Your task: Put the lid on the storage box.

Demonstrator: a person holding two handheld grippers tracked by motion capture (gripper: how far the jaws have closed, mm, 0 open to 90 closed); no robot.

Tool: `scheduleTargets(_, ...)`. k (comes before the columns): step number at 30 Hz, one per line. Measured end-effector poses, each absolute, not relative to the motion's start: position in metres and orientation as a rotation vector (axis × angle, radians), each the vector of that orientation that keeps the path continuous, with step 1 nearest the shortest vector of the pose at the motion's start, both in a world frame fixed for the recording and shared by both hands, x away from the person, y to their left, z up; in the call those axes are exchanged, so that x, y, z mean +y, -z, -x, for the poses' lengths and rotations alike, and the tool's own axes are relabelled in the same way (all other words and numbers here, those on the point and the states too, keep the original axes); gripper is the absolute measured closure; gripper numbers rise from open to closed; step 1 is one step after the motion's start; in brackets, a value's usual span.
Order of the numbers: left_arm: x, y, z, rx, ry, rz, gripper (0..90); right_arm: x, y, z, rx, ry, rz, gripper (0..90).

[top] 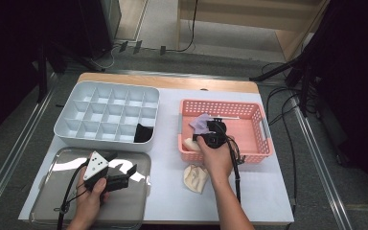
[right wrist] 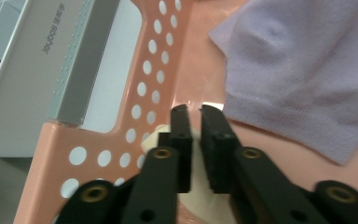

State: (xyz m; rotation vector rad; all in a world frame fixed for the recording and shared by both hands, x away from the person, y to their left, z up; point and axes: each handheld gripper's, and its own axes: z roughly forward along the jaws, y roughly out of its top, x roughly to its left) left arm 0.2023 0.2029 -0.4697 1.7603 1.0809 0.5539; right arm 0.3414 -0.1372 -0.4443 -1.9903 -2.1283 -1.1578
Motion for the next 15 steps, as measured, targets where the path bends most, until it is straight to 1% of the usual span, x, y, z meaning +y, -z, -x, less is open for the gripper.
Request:
scheduleTargets(4, 0.203, 0.47, -0.202, 1.083, -0.558, -1.759, 14.0, -0.139, 0.438, -0.337, -2.186, 1.199, 2.018, 90.0)
scheduleTargets(15, 0.202, 0.47, -0.202, 1.085, -0.563, -1.765, 14.0, -0.154, 0.431, -0.323, -2.251, 1.388, 2.078, 90.0)
